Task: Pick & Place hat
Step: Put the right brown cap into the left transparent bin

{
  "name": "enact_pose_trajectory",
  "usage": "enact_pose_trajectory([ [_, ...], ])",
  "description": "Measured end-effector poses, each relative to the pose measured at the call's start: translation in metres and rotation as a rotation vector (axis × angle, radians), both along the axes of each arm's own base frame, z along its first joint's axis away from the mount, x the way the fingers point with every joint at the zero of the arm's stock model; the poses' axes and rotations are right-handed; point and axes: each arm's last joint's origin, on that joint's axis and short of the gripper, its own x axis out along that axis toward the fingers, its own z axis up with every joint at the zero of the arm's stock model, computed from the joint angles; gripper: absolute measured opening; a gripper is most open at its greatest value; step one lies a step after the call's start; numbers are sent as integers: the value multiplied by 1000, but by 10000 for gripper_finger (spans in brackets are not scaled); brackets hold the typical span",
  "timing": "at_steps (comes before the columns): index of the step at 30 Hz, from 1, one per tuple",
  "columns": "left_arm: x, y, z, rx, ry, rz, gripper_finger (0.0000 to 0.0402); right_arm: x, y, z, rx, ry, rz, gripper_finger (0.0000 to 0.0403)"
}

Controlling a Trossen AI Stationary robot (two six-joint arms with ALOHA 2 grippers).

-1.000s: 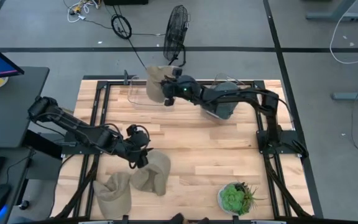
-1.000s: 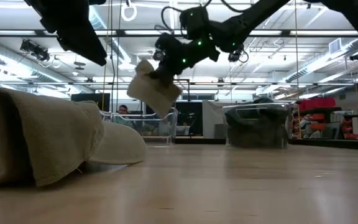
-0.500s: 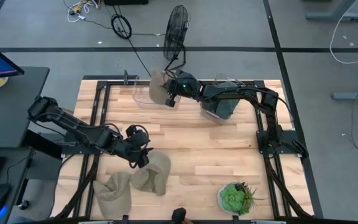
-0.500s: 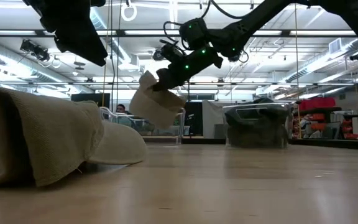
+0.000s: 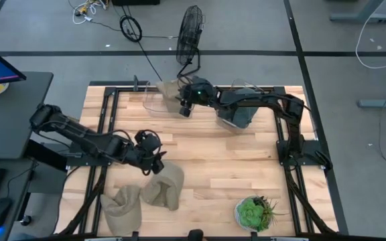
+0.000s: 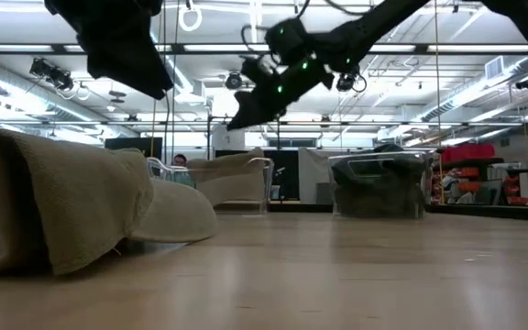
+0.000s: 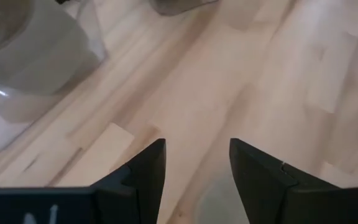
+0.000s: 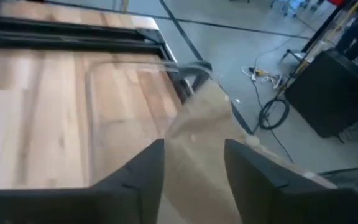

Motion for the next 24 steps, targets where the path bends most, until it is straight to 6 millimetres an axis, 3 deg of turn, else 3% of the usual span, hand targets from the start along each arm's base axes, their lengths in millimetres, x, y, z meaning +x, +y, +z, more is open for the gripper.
enact_pose_trajectory([
  [4, 3, 9, 0, 8, 5, 33, 181, -9, 18, 28, -1, -2, 32, 191],
  [10, 12, 42, 4, 207, 15, 140, 181, -43, 73, 81, 29, 80, 134, 183],
  [16, 23, 108, 13, 206, -37, 279, 181, -87, 128, 116, 159, 162, 193, 164],
  [24, 18, 190, 19, 143, -111, 137, 181, -122, 178, 130, 298, 236, 241, 162],
])
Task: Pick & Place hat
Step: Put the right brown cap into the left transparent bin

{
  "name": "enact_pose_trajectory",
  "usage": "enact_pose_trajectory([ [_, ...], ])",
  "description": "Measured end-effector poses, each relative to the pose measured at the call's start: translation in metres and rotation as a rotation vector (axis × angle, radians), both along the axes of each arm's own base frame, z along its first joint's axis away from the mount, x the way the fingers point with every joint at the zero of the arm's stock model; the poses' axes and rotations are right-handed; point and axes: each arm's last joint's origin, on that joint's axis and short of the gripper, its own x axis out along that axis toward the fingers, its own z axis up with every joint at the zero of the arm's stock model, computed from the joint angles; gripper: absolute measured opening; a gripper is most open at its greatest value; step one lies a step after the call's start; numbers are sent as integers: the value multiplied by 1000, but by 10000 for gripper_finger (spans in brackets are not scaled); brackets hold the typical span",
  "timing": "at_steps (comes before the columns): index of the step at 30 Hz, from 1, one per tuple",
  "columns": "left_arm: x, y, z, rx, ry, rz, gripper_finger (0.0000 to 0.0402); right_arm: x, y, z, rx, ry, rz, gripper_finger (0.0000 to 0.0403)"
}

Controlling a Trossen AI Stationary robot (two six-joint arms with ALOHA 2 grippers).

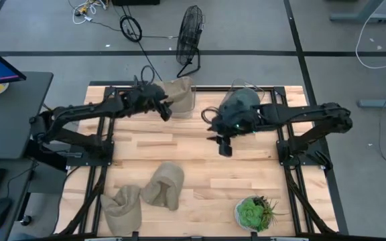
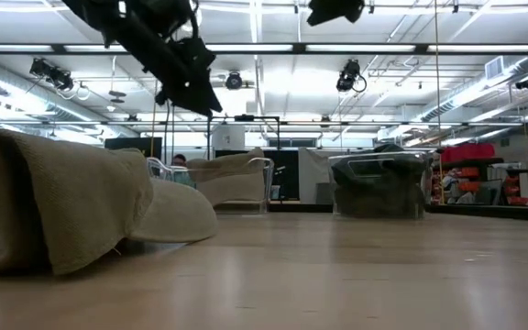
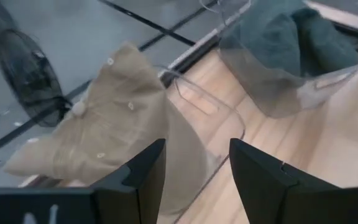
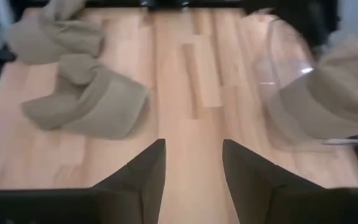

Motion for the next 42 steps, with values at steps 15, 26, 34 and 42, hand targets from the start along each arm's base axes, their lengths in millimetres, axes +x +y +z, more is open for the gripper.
enact_pose_trajectory([
  [15, 38, 61, -64, 77, 17, 0, 181, -3, 31, -2, -1, 16, 101, 161],
  [26, 38, 77, -98, 83, 151, 91, 147, -5, 30, -4, -35, 43, 70, 160],
  [34, 37, 77, -96, 104, 170, 78, 13, -6, 30, -5, -38, 61, 70, 160],
  [42, 35, 51, -58, 329, 278, -127, 7, -9, 29, -8, -42, 96, 71, 160],
])
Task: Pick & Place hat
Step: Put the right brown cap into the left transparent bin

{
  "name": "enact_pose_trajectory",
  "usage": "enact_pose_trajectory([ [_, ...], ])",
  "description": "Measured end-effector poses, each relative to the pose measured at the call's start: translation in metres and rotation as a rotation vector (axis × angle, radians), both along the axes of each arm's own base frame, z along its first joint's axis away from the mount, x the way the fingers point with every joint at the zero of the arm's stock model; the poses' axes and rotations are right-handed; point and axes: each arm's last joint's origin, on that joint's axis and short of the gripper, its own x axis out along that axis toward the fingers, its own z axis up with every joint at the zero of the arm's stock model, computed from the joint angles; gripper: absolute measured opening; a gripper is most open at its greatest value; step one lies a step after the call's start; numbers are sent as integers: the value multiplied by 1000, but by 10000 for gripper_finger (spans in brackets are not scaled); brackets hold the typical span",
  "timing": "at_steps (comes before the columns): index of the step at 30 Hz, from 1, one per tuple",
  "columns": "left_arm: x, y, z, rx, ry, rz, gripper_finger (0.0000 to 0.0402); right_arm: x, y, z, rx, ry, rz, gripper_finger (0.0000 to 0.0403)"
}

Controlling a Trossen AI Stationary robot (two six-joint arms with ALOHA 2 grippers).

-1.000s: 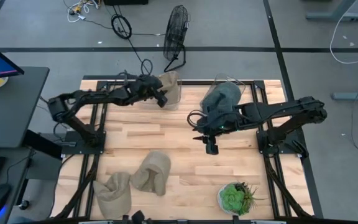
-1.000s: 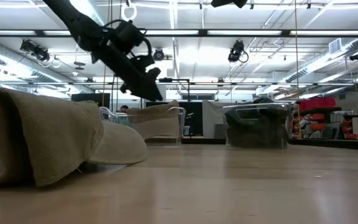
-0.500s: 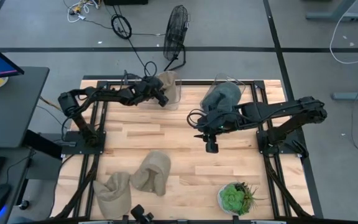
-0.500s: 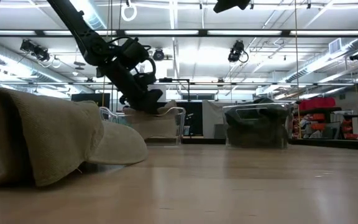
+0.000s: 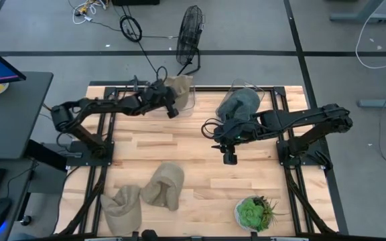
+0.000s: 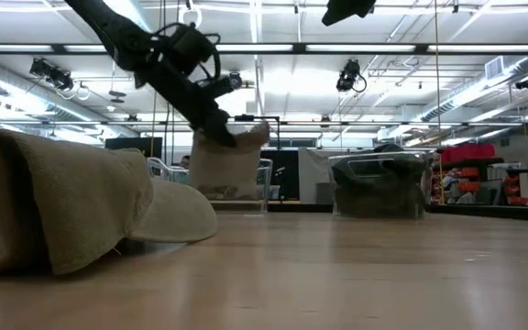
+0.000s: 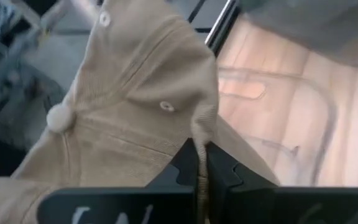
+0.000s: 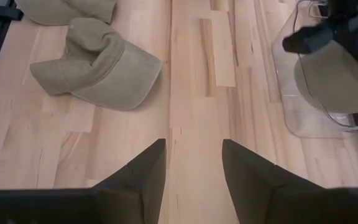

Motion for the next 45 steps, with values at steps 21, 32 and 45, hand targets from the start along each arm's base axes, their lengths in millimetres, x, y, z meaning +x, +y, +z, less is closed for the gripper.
enact_pose_trajectory([
  [21, -27, -17, 1, 552, 921, -714, 5, 0, 0, 0, -1, 2, 0, 161],
  [32, -27, -23, -3, 283, 688, -621, 22, 0, 0, 0, -1, 3, 1, 161],
  [45, -32, -16, -3, 158, 601, -475, 128, 0, 0, -1, -1, 3, 1, 161],
])
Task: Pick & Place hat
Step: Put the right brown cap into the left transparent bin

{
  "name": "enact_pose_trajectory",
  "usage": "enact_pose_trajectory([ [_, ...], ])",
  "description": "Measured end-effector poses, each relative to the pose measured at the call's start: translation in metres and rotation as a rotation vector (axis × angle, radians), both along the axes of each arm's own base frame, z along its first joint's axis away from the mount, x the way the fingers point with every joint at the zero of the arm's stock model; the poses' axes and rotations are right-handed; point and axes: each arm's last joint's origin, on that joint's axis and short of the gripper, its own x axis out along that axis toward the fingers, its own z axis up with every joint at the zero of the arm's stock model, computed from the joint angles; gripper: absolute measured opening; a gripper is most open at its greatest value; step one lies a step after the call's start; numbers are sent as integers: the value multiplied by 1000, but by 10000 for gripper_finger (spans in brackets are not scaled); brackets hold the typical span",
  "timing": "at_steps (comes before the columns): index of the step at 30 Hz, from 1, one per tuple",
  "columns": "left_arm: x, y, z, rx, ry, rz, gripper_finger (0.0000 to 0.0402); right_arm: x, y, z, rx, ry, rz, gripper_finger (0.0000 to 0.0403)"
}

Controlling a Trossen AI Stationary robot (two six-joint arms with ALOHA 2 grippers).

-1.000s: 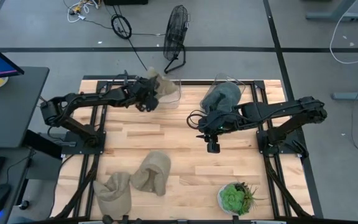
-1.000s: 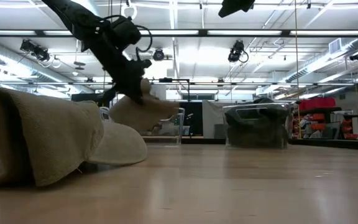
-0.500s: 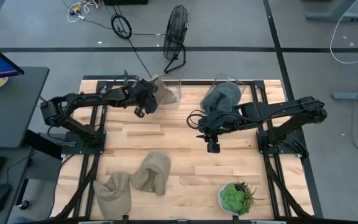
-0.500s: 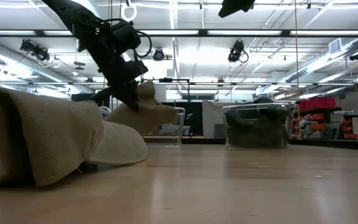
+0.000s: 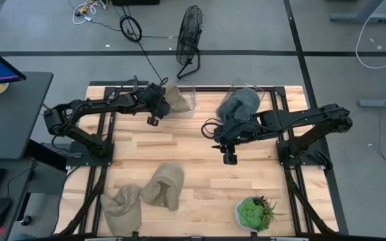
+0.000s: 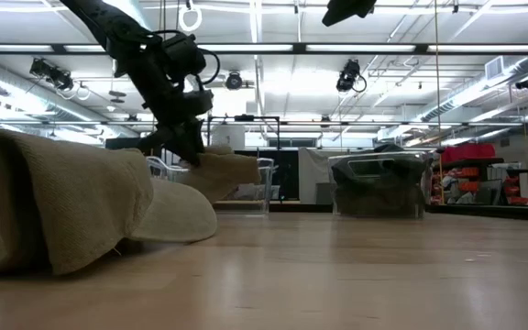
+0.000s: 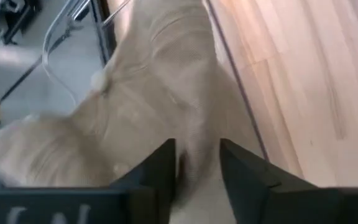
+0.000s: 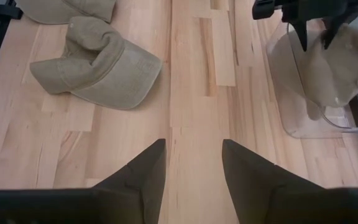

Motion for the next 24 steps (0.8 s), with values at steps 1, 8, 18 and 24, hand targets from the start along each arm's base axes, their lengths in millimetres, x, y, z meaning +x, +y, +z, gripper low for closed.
enact_pose_trajectory([
  [1, 1, -1, 0, -5, -14, 9, 140, 0, 0, 0, 0, 0, 0, 161],
  [8, 21, -19, 10, -39, -239, 157, 189, 1, 0, -1, -1, 2, 0, 161],
  [18, 25, -87, 34, -309, -180, 211, 168, 19, 3, -21, -16, 56, 8, 161],
  [24, 9, -159, 60, -760, -176, 77, 161, 36, 6, -41, -49, 108, 38, 161],
])
